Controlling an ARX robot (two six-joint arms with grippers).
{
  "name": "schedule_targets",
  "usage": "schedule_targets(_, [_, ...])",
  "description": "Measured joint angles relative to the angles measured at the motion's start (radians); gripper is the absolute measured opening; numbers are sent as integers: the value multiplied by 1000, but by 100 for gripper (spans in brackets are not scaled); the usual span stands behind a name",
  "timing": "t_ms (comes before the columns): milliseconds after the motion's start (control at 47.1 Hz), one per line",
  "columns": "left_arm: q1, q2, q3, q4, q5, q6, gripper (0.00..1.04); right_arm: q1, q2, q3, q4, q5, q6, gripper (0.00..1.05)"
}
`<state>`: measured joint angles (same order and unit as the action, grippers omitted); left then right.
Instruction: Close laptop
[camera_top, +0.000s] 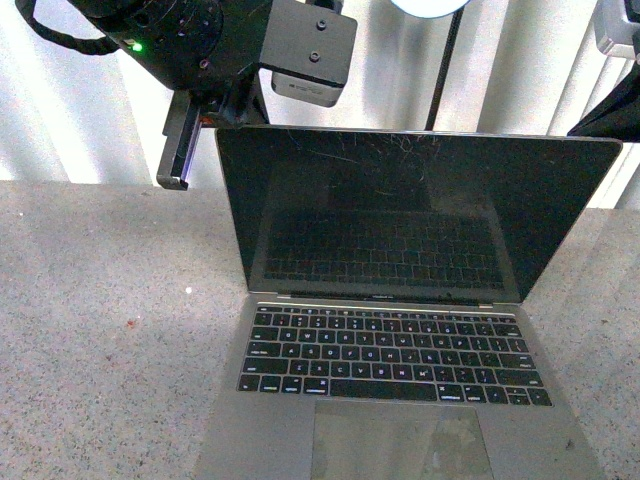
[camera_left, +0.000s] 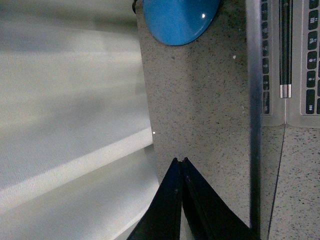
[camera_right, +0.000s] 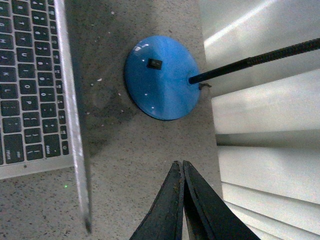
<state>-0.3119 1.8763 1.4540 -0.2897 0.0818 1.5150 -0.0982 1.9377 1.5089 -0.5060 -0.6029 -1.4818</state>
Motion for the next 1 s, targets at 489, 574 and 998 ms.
schedule_targets(489, [-31, -65, -87, -12, 19, 3, 4, 42, -46, -62, -140, -3, -16, 3])
schedule_targets(574, [-32, -76, -114, -13, 23, 3, 4, 55, -67, -80, -180, -5, -17, 3])
schedule_targets(998, [-45, -101, -168, -72, -1, -53, 4, 92, -126, -158, -253, 16, 56, 3])
